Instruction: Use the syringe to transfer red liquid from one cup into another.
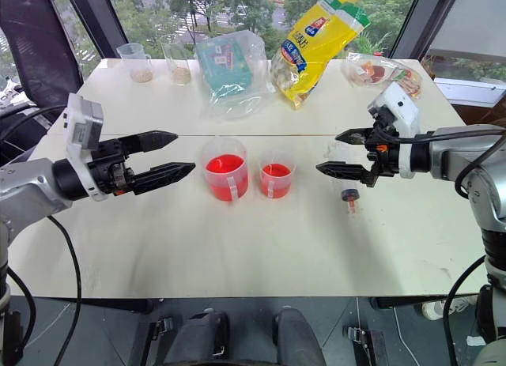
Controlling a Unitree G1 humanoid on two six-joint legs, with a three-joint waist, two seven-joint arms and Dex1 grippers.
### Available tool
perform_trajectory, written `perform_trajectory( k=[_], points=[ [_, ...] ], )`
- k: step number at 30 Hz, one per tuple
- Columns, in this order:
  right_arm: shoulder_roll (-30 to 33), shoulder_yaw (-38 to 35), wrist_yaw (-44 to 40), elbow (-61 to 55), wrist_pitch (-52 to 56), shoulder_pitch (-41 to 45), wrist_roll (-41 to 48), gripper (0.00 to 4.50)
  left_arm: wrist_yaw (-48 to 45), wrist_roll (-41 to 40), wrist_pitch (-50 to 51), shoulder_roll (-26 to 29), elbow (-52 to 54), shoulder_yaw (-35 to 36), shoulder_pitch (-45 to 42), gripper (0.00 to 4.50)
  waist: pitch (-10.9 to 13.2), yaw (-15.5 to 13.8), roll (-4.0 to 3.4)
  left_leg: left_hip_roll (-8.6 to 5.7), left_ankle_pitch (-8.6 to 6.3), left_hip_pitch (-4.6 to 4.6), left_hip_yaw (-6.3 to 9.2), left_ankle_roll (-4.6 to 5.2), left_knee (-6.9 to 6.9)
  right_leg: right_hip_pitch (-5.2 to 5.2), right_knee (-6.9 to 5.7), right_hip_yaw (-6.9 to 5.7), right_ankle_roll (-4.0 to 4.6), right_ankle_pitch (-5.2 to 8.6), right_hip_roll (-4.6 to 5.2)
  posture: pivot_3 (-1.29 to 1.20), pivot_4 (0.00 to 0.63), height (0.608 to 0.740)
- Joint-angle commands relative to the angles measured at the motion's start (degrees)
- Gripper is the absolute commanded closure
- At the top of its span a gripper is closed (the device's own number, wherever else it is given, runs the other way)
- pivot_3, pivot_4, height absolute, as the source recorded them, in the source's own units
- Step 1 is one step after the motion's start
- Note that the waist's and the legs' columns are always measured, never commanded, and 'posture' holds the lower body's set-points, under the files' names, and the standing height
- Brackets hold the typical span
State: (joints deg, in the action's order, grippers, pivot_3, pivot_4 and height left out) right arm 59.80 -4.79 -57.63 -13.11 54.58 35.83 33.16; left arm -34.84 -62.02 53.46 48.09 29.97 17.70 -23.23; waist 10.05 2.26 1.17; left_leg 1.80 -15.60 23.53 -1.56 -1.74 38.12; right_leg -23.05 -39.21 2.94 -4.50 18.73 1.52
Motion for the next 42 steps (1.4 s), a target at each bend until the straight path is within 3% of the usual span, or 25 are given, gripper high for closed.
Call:
perform_trajectory(
  k=[1, 17, 25, 34, 42],
  points=[
    [1.1, -1.8, 0.2, -0.5, -0.8, 0.0, -0.2, 0.04, -0.9, -0.4, -1.4, 0.5, 0.3, 1.2, -0.2, 0.0, 0.0, 0.0, 0.0, 0.0, 0.0, 0.0, 0.0, 0.0, 0.0, 0.0, 0.0, 0.0, 0.0, 0.0, 0.0, 0.0, 0.15, 0.74],
    [1.7, -1.8, 1.1, -0.4, -0.5, -0.5, -1.0, 0.04, -0.5, -0.1, -3.0, -1.2, -0.5, 0.5, -1.8, 0.0, 0.0, 0.0, 0.0, 0.0, 0.0, 0.0, 0.0, 0.0, 0.01, 0.0, 0.0, 0.0, 0.0, 0.0, 0.0, 0.0, 0.15, 0.74],
    [1.4, 2.2, 4.1, 3.3, 2.2, 2.8, -4.7, 0.04, -1.3, 1.8, -4.7, -2.4, -1.1, -1.9, -2.5, 0.0, 0.0, 0.1, 0.0, -0.01, 0.0, 0.0, 0.0, 0.0, 0.02, 0.01, 0.0, 0.0, 0.0, 0.0, 0.0, 0.0, 0.15, 0.74],
    [-5.5, 15.3, 11.1, 21.9, 13.2, 18.2, -14.3, 0.04, -3.0, 5.6, -7.5, -3.9, -2.9, -4.4, -4.0, 0.0, 0.0, 0.2, 0.0, 0.0, 0.0, -0.03, -0.05, -0.01, 0.03, -0.01, -0.03, 0.05, 0.01, 0.0, -0.02, 0.0, 0.15, 0.74],
    [-13.3, 19.9, 14.2, 40.3, 8.5, 23.5, -21.9, 0.04, -2.0, 7.1, -8.8, -5.8, -1.4, -5.0, -2.8, 0.0, 0.0, 0.1, 0.0, -0.01, 0.0, 0.05, -0.07, 0.0, 0.02, -0.07, 0.01, 0.05, 0.01, 0.0, 0.0, 0.0, 0.15, 0.74]
  ],
)
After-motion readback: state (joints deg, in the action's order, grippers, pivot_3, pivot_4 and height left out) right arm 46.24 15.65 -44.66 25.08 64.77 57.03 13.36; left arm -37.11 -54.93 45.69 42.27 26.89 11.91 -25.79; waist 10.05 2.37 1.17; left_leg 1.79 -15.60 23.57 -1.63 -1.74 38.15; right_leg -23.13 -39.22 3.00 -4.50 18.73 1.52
